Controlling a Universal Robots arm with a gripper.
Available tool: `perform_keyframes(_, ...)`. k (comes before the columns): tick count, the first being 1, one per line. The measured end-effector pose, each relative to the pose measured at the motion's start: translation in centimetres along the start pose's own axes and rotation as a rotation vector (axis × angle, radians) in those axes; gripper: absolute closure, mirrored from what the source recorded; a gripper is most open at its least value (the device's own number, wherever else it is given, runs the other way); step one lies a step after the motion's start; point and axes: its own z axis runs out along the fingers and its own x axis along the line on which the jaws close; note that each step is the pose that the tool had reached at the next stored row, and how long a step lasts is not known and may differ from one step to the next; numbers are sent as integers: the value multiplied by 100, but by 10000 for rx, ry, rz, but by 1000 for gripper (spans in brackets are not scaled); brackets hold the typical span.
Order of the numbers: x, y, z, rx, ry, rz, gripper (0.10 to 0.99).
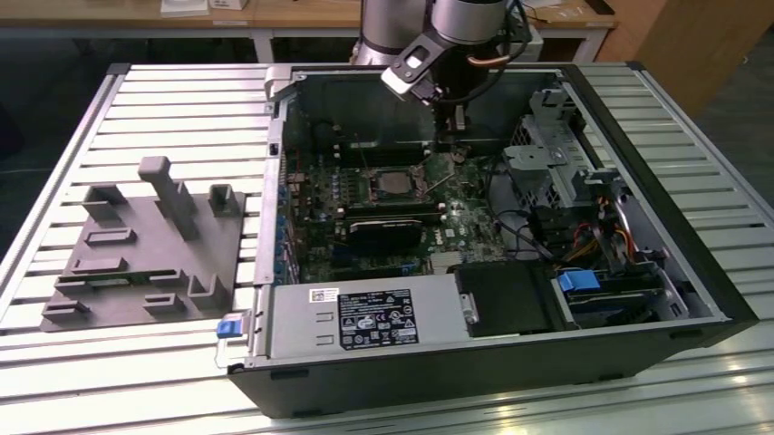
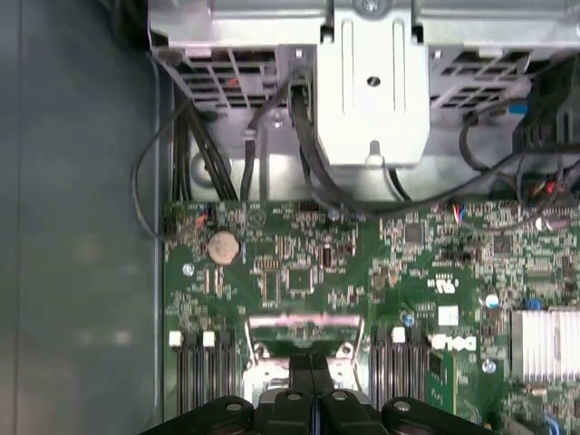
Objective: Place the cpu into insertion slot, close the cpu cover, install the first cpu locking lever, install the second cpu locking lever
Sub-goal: 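Close the cpu cover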
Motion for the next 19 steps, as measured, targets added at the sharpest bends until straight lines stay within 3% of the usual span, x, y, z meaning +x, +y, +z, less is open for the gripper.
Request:
perform_keyframes(14,10,393,6,40,-1,0,984)
perform_keyframes(19,10,413,69,40,-1,0,984)
